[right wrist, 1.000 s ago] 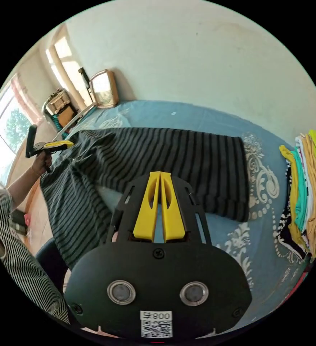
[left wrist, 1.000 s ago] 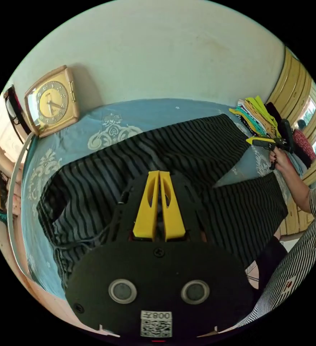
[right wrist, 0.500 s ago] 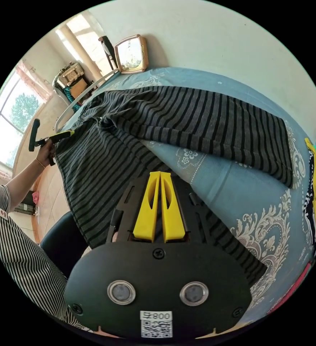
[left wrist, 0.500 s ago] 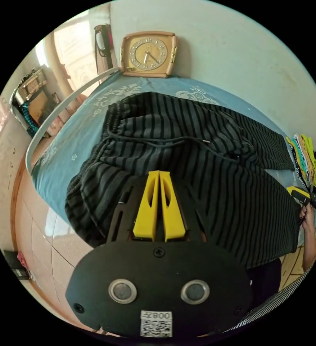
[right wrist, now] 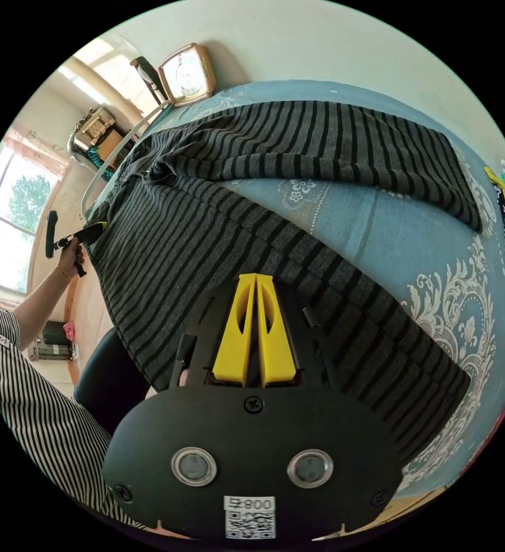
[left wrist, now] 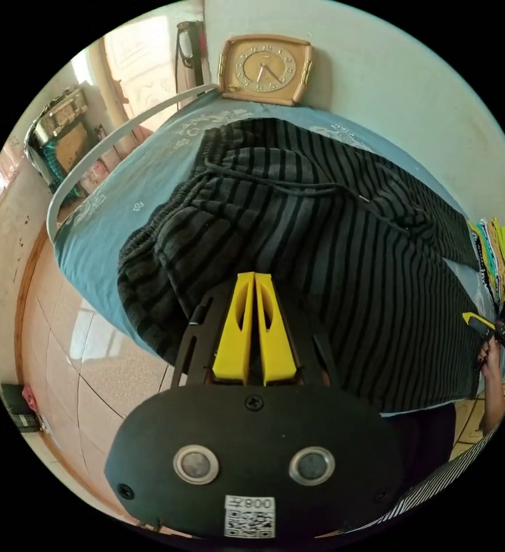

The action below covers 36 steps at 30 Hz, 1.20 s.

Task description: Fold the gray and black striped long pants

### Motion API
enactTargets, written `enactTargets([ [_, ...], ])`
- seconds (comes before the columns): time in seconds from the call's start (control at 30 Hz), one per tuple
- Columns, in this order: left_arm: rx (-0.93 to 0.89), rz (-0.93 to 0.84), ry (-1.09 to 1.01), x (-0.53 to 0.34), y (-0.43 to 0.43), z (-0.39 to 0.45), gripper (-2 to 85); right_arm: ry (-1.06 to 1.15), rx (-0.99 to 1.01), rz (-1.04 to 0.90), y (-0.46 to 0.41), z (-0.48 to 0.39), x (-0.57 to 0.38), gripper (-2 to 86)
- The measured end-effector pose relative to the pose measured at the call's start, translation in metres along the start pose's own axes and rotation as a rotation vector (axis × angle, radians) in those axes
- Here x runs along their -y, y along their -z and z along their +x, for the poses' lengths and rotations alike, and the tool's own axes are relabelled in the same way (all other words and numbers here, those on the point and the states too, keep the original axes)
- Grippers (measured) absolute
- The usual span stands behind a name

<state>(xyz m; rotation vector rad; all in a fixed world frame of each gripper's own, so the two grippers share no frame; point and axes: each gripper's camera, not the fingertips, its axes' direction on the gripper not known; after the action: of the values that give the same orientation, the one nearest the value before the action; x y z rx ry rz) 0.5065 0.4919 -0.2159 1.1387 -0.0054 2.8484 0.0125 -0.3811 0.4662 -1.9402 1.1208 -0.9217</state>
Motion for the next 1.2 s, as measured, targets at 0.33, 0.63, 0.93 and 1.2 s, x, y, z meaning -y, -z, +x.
enactTargets([
  [0.33, -0.212, 0.051, -0.194, -0.027, 0.037, 0.058, 0.2, -0.144, -0.087, 0.058, 0.051, 0.016, -0.056, 0.1],
  [0.63, -0.324, 0.046, -0.229, -0.002, 0.027, 0.090, 0.7, -0.244, -0.064, 0.076, 0.061, 0.031, -0.087, 0.2],
  [0.93, -0.313, 0.143, -0.445, 0.184, 0.001, 0.155, 5.0, 0.097, -0.112, 0.180, 0.078, 0.047, 0.098, 4.1],
  [1.2, -0.137, 0.081, -0.450, 0.307, -0.044, 0.206, 6.5, 0.271, -0.122, 0.139, 0.058, 0.041, 0.250, 6.0],
])
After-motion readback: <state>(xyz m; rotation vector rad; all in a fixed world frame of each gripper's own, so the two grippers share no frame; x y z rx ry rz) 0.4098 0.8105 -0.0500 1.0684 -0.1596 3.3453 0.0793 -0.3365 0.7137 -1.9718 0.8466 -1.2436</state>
